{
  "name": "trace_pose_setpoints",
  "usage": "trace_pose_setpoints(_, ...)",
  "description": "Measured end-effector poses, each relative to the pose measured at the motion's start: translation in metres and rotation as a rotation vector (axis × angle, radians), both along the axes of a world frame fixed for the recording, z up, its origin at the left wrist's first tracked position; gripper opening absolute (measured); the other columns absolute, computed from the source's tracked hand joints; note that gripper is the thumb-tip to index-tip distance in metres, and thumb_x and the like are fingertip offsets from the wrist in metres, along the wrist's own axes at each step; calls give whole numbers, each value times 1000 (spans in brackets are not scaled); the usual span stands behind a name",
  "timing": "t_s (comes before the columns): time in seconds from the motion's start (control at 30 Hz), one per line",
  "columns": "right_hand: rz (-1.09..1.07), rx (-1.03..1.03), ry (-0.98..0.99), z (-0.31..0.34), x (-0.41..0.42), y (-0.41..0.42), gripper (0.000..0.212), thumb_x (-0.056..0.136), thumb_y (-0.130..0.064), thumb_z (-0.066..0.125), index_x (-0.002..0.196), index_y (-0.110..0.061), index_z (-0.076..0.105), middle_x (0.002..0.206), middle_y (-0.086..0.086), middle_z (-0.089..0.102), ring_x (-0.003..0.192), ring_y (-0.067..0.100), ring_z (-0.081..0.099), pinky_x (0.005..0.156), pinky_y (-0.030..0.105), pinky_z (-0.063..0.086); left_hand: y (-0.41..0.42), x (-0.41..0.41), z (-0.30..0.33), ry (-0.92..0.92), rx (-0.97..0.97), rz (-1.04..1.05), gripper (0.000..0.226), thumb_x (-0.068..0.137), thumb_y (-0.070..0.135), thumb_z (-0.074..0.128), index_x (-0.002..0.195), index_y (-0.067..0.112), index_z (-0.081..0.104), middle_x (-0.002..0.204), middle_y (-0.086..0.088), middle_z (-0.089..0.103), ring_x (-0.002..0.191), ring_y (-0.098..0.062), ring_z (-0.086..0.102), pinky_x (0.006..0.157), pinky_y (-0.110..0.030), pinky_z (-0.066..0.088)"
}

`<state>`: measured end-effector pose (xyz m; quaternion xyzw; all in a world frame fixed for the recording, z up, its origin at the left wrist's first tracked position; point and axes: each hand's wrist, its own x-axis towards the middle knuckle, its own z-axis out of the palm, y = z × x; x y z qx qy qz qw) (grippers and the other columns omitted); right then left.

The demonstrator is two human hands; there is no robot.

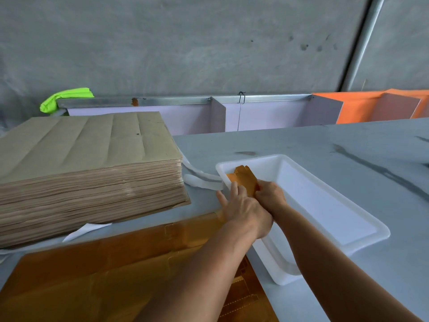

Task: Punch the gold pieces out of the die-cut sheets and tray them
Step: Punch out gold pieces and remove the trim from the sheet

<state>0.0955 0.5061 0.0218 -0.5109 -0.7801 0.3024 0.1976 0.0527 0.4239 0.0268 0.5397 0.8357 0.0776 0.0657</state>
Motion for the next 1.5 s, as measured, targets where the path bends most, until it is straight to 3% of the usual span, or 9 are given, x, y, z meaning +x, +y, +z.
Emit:
trace_pose_setpoints(0.1,25,-29,-10,0,2,0,24,78,2,45,61,-12,37,60,3,41,63,21,39,53,28,29,-1,0,2,20,-39,-6,46,93,26,40,136,14,49,156,-13,13,145,-28,-15,109,-61,-11)
trace_pose_setpoints(0.37,79,-85,-53,3,5,-1,12,91,-1,39,83,-6,47,83,11,49,81,24,45,70,32,36,3,0,0,11,-35,-3,45,94,28,39,136,15,48,155,-10,16,145,-27,-12,111,-60,-6)
trace_pose_setpoints(0.57,100,56,-137,13,2,-13,17,97,-15,43,108,-7,54,111,13,54,100,29,55,76,29,38,-8,-15,5,-214,108,-134,63,94,30,45,148,8,21,157,-7,8,146,-23,-8,118,-44,12)
trace_pose_setpoints(0.7,34,164,-59,32,4,-31,36,98,-9,38,130,-9,54,129,15,55,119,33,52,91,34,40,-52,-32,15,-387,331,-195,39,99,29,41,132,9,44,138,-4,38,135,-22,29,110,-38,29)
trace_pose_setpoints(0.77,23,207,8,40,7,-46,36,95,-1,35,108,-15,65,109,17,61,103,34,56,75,33,44,-86,-35,14,-354,325,-153,39,101,28,36,136,12,42,142,-2,39,133,-17,33,110,-33,28)
trace_pose_setpoints(0.83,25,258,92,46,11,-66,36,93,2,36,85,-18,64,89,10,58,85,29,55,60,30,36,-123,-37,7,-284,237,-112,47,102,33,34,145,15,32,152,1,30,139,-15,26,113,-33,22)
trace_pose_setpoints(0.93,53,302,248,45,19,-105,32,96,1,40,112,-8,67,107,7,66,93,24,59,73,23,39,-175,-33,-1,-213,136,-102,54,101,38,36,150,21,20,158,4,14,146,-15,9,117,-37,11)
trace_pose_setpoints(1.13,168,272,379,27,37,-192,27,95,-2,48,106,-9,71,96,-3,68,84,7,58,73,9,39,-250,-9,-18,-49,3,-121,62,99,45,36,151,22,11,160,2,-2,146,-15,-7,115,-37,-3)
trace_pose_setpoints(1.5,-13,50,-171,-31,118,-260,32,93,-15,53,124,-9,57,121,9,60,114,27,54,92,36,46,-314,16,-68,-25,-319,7,90,86,75,19,150,22,-14,155,-9,-27,141,-30,-26,113,-53,-11)
